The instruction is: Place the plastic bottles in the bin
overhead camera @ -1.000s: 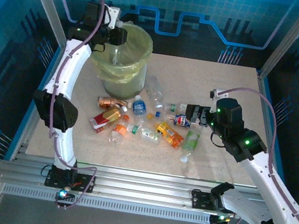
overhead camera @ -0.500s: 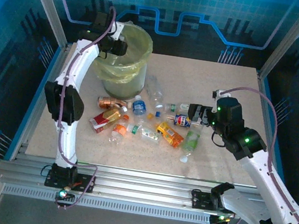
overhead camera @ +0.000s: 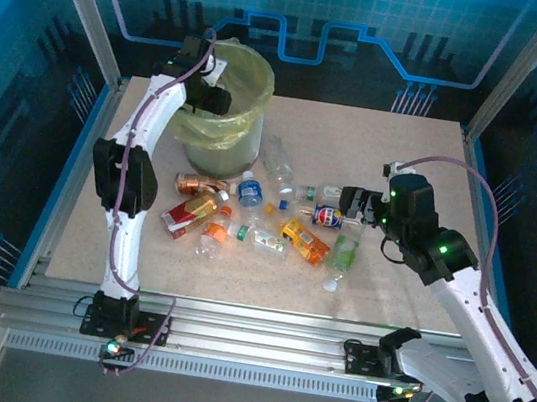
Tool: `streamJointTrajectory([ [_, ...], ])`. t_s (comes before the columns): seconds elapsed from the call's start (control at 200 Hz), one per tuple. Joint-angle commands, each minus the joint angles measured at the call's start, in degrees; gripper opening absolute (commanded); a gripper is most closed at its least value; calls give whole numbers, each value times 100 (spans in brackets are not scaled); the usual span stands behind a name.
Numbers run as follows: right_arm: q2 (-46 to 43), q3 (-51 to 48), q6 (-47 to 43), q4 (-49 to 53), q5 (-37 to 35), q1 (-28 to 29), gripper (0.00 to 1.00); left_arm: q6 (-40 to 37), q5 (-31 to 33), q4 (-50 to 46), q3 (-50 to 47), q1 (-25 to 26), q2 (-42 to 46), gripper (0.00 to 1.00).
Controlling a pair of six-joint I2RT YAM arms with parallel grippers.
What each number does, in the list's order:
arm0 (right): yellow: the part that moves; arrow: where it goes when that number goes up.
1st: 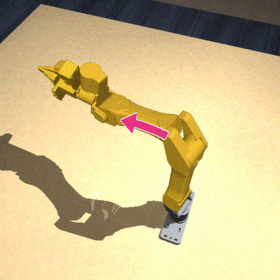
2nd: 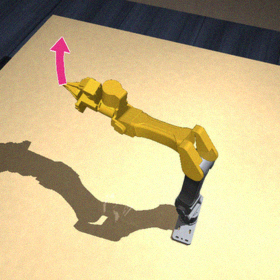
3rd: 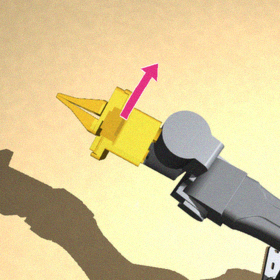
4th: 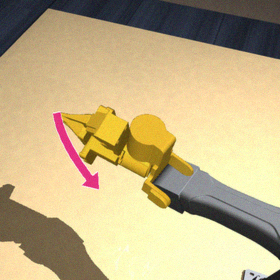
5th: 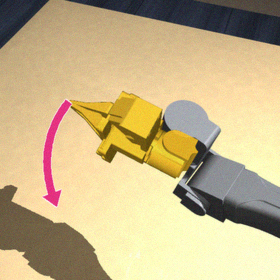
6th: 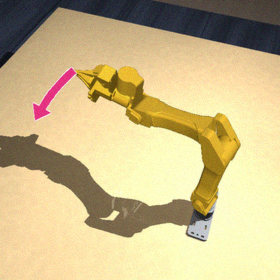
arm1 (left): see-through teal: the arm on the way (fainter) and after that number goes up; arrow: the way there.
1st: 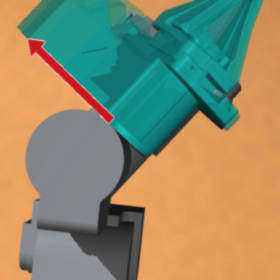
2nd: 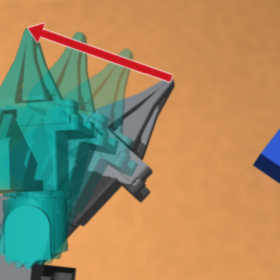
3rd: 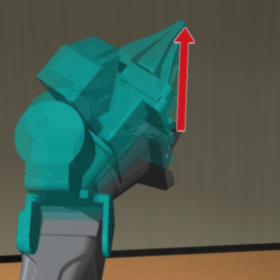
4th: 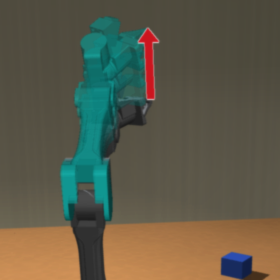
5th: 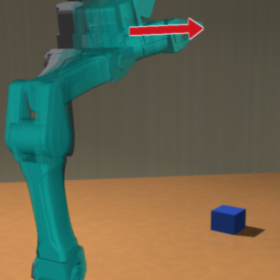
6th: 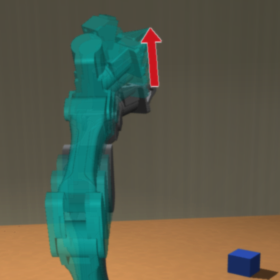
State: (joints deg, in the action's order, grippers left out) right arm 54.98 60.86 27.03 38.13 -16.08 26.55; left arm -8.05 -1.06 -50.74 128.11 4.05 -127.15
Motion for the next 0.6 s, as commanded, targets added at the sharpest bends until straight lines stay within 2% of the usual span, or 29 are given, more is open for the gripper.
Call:
streamJointTrajectory([
  [0.0, 13, 123, 57, 99, -40, -79, 100, -58, 29, -56, 213, -28, -62, 66],
  [0.135, 31, 133, 68, 125, -41, -91, 100, -17, 42, -85, 257, -27, -8, 80],
  [0.2, 38, 128, 62, 125, -38, -93, 100, 5, 51, -85, 283, -28, 36, 84],
  [0.595, 82, 147, 136, 246, -124, -110, 100, 345, 44, -74, 302, 29, 673, 93],
])
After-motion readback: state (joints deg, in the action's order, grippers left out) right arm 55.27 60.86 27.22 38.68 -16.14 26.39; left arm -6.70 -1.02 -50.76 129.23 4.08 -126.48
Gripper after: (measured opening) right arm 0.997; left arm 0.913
